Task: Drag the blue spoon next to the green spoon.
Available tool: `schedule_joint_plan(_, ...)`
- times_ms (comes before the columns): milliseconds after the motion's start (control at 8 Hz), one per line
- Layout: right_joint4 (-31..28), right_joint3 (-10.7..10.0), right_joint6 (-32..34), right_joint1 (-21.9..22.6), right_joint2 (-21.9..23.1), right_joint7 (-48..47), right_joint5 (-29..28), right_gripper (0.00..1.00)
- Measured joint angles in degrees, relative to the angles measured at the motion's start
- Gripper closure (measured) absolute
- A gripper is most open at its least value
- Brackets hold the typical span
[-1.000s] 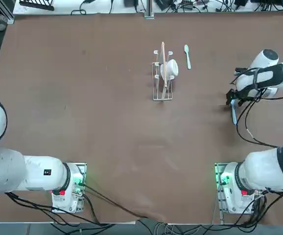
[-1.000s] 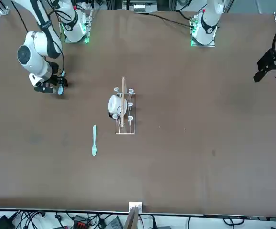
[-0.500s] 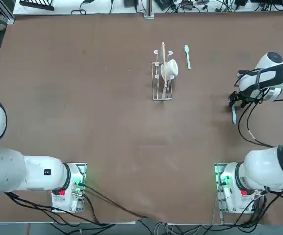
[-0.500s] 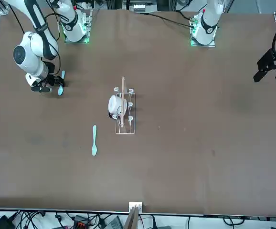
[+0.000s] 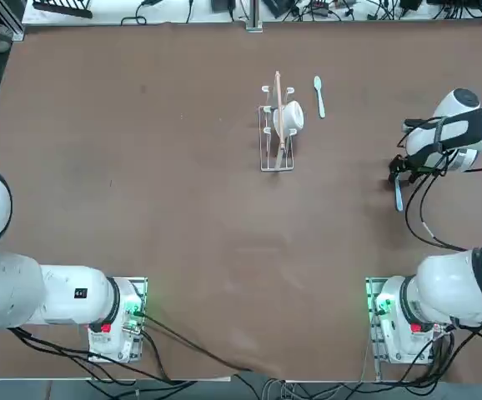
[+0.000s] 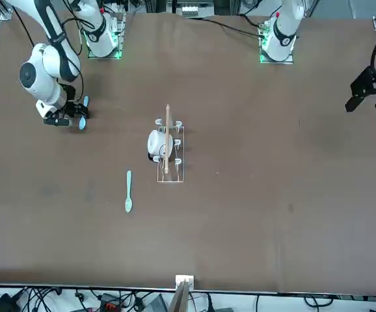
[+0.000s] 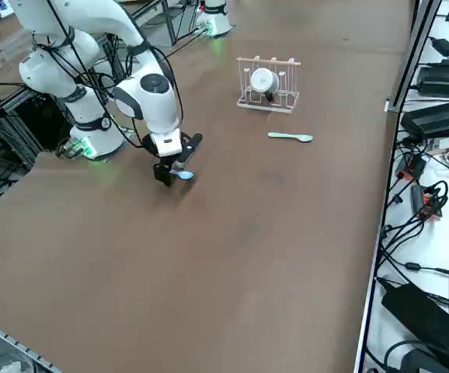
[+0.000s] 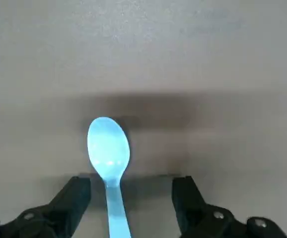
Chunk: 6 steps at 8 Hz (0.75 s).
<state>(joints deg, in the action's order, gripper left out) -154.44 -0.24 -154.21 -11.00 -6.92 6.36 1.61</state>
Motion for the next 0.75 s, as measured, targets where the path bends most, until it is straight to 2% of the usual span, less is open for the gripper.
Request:
schedule_joint_plan(500,-0.17,0.17,0.01,0.73,-0.06,0.04,0.00,0.07)
schedule_joint_plan(750,-0.22,0.20,0.01,0.86,-0.07,0.07,0.00,0.21)
